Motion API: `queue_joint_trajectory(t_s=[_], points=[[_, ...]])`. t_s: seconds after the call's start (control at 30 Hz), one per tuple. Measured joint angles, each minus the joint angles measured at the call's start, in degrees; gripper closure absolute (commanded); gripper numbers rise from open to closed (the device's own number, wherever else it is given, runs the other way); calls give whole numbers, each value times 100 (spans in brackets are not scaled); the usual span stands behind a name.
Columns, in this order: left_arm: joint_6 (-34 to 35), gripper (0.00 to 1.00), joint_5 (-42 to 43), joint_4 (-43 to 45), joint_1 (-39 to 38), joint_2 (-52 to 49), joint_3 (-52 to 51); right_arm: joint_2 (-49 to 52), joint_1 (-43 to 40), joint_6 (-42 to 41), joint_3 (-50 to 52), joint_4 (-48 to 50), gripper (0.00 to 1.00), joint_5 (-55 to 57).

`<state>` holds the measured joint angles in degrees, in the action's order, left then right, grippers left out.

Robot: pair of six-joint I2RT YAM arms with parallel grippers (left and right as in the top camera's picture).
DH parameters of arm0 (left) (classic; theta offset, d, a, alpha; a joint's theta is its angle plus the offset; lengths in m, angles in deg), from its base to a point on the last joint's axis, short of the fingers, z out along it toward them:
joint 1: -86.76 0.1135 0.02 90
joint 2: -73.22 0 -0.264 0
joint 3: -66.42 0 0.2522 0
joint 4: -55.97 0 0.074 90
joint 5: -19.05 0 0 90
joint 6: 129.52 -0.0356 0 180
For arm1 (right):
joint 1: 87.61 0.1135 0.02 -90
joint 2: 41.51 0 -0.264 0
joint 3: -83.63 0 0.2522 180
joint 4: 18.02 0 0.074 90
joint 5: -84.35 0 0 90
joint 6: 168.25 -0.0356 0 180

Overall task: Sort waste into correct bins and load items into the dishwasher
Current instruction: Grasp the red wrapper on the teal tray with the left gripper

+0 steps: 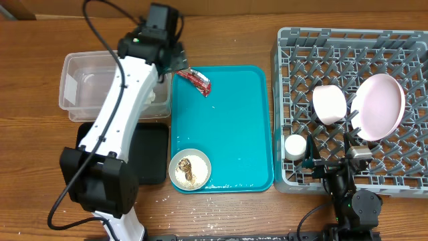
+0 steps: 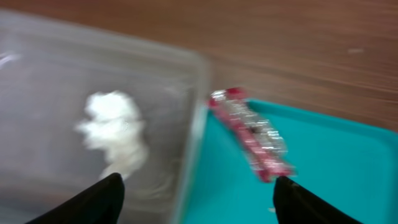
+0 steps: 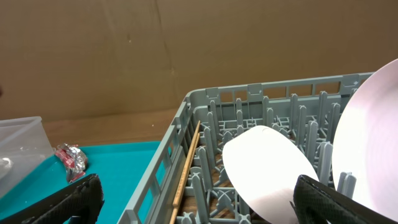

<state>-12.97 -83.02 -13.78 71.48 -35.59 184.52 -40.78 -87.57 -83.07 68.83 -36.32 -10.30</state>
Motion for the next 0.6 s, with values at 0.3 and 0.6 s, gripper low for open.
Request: queue_joint_trajectory(t_s=[0.3, 0.6], points=[[358, 20, -201, 942, -1180, -1196, 138, 0, 0, -2, 0, -2, 0, 0], [1292, 96, -273, 914, -1082, -2284, 138, 0, 0, 0, 0, 0, 0, 0]])
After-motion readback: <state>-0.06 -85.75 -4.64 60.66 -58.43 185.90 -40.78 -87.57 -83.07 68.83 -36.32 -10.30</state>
